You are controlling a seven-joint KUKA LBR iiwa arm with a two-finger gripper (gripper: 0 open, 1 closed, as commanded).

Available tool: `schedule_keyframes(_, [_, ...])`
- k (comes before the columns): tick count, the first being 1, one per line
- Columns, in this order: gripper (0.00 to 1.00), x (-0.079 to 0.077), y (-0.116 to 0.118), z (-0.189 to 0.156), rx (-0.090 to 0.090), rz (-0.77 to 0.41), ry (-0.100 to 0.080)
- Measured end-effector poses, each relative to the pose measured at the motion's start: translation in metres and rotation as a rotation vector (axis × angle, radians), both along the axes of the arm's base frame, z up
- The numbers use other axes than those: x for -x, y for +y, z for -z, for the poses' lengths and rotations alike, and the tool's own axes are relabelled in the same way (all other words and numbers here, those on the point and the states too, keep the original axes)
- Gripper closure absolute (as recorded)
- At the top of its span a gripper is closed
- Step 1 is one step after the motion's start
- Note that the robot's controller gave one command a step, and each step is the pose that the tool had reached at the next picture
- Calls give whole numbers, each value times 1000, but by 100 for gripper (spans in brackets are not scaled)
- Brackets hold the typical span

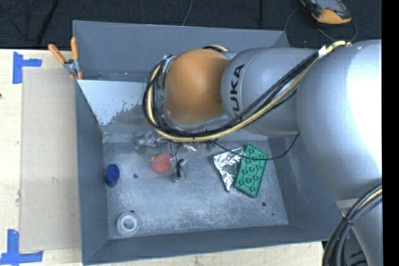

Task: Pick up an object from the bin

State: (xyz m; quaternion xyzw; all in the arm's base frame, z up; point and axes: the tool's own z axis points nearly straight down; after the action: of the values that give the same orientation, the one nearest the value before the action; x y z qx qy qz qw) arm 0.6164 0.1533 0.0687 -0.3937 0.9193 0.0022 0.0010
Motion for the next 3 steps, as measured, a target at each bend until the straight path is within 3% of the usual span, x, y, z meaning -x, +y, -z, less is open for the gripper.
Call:
schedule_keyframes(1, [100,-1,-5,-1,3,10,0])
schedule_keyframes(2, [0,-1,-5,-1,3,12,0])
schedule_keyframes(3, [100,-1,-5,-1,3,13,0])
